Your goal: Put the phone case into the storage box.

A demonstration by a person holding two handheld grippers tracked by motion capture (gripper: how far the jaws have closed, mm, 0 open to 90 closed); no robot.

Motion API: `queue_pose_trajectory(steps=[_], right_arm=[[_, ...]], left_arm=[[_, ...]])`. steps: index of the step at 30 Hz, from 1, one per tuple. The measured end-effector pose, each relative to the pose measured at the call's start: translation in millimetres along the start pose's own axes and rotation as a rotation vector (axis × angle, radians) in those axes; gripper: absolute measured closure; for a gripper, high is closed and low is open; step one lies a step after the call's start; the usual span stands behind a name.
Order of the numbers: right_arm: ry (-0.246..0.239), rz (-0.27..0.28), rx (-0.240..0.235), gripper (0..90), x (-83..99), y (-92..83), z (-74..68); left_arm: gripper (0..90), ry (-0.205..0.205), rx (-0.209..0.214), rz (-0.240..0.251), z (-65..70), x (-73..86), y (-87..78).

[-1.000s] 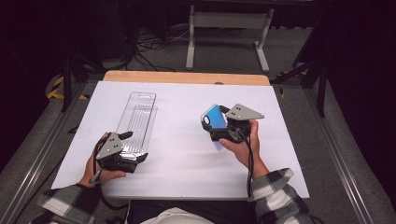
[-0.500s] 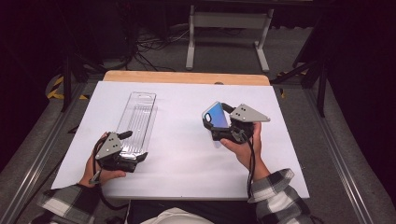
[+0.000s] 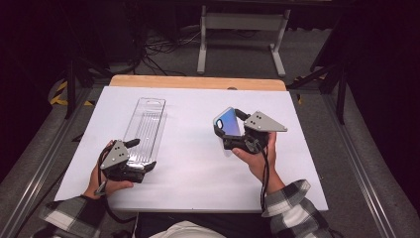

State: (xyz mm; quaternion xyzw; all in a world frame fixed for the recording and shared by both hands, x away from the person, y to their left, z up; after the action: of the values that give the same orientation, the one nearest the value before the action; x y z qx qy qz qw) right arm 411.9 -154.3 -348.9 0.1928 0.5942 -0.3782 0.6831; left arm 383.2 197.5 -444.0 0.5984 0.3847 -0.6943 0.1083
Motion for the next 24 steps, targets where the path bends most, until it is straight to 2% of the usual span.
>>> queue_pose_trajectory(steps=[13,24], right_arm=[[0.005,0.015,0.074,17.5,1.5,-0.2,-0.5],[0.015,0.037,0.099,17.5,1.7,0.2,-1.9]], left_arm=[[7.8,0.0,0.003,-0.003,0.5,0.2,0.7],[8.4,-0.007,0.003,0.002,1.0,-0.5,0.7]])
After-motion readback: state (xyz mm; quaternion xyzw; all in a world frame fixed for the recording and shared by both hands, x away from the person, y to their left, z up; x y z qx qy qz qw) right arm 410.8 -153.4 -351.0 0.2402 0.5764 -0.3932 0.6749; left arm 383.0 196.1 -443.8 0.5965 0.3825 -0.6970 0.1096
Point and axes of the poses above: each handheld gripper's, and its own axes: y roughly forward along the jaws, x roughly out of its underside, z roughly to its right, the point moved 3 cm from there along y, roughly forward along the jaws, and after that the axes turned 8 degrees about -y, right-handed, at the moved point
